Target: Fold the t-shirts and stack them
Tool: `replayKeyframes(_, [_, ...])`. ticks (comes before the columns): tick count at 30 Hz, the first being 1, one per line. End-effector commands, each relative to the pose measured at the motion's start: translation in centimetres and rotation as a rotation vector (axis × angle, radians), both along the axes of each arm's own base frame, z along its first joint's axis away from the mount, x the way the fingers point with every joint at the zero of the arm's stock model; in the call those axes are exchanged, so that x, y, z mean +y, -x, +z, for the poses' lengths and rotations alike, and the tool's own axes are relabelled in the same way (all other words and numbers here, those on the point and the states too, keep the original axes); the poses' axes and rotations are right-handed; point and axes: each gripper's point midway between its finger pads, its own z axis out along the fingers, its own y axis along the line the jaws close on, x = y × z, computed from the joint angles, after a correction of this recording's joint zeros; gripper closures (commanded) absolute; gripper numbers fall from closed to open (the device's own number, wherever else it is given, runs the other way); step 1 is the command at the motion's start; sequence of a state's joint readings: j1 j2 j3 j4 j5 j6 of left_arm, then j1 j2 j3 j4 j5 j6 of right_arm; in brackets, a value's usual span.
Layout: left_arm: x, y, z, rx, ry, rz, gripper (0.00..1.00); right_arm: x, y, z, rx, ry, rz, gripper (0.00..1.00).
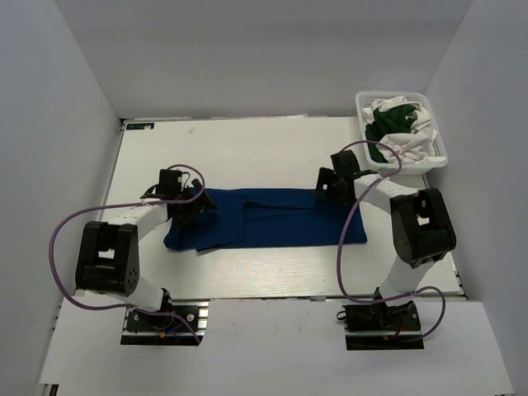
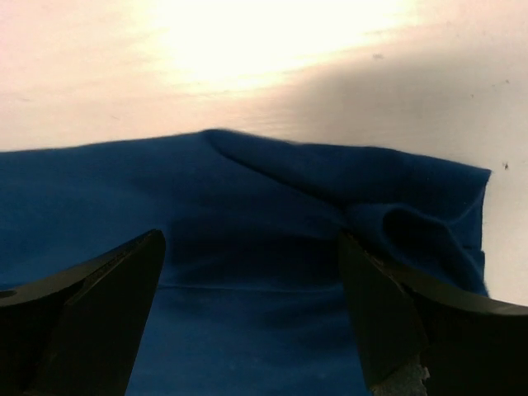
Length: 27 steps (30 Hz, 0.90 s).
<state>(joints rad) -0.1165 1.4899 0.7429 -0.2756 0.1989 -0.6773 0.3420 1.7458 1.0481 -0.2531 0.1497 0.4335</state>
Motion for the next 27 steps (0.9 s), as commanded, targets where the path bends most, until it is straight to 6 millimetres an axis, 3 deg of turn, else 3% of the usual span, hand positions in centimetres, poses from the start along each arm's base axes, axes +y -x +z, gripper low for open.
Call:
replayKeyframes(1, [0.5,-0.3,-2.5,0.089,-0.060,0.012,0.00,0.0,0.7,-2.0,0.053,-0.022,0.074,0.10])
replayKeyframes(4, [0.4,-2.9,-3.0,0.086,-0.067,0.017,0.00,1.3,2.3,-3.2,0.095,-0.076,0.155,0.10])
replayKeyframes(5, [0.3,-3.3,-4.5,0.114,-0.071,0.016,0.00,2.7,3.2,-3.1,0.107,-0.150,0.216,0.10])
replayKeyframes(7, [0.0,-6.8,-4.2,0.077,-0.072,0.031,0.00,3.1,4.2,-3.1,0.118,-0.177,0.225,0.10])
replayKeyframes(8, [-0.1,-7.5,-4.8,0.103,-0.075,0.031,0.00,3.2,5.9,-3.4,0.136,-0.200,0.230,0.10])
replayKeyframes(9, [0.0,-10.3,-6.0,0.108,-0.096,0.042,0.00,3.6,6.7,-3.4,0.141,-0.210,0.228,0.10])
replayKeyframes(10, [0.1,-11.6,-6.8,0.123,-0.113,0.050,0.00,4.0,7.6,-3.5,0.149,-0.210,0.237,0.10])
replayKeyframes(11, [0.0,-12.2,-7.7,0.171,-0.121,0.048,0.00,4.1,9.9,-4.0,0.166,-0.213,0.253,0.10])
replayKeyframes(12, [-0.6,-16.8,-5.8,0.100,-0.109,0.051,0.00,4.1,11.3,-3.8,0.192,-0.206,0.234,0.10])
replayKeyframes(13, [-0.3,-17.0,-10.1,0.189,-0.135,0.053,0.00,3.8,13.1,-4.0,0.215,-0.191,0.231,0.10])
replayKeyframes(14, [-0.5,-18.3,-11.0,0.206,-0.138,0.052,0.00,5.4,15.3,-4.1,0.244,-0.184,0.282,0.10])
replayKeyframes(15, [-1.6,-22.3,-8.5,0.141,-0.101,0.041,0.00,5.4,17.8,-4.5,0.284,-0.184,0.289,0.10])
replayKeyframes(16, [-2.2,-23.8,-8.8,0.131,-0.076,0.028,0.00,6.5,19.1,-4.3,0.314,-0.222,0.289,0.10])
replayKeyframes(17, [-2.7,-24.2,-12.6,0.166,-0.062,-0.004,0.00,10.5,23.9,-3.3,0.407,-0.312,0.468,0.10])
replayKeyframes(18, [-4.0,-27.8,-9.7,0.060,-0.007,-0.028,0.00,12.5,25.1,-2.3,0.414,-0.346,0.546,0.10])
replayKeyframes(19, [-5.0,-29.1,-9.6,0.015,0.039,-0.055,0.00,13.9,28.1,-1.9,0.441,-0.324,0.680,0.10])
replayKeyframes(21, [-7.5,-31.4,-8.9,-0.113,0.147,-0.090,0.00,15.5,31.1,-0.8,0.442,-0.295,0.879,0.10])
replayKeyframes(24, [-9.6,-32.4,-8.0,-0.192,0.255,-0.107,0.00,16.8,33.9,1.0,0.429,-0.371,1.108,0.10])
replayKeyframes(26, [-10.7,-33.7,-5.6,-0.277,0.259,-0.136,0.00,17.5,33.7,2.0,0.360,-0.362,1.185,0.10])
replayKeyframes(27, [-11.3,-33.6,-5.7,-0.278,0.251,-0.138,0.00,17.8,34.1,2.4,0.347,-0.362,1.217,0.10])
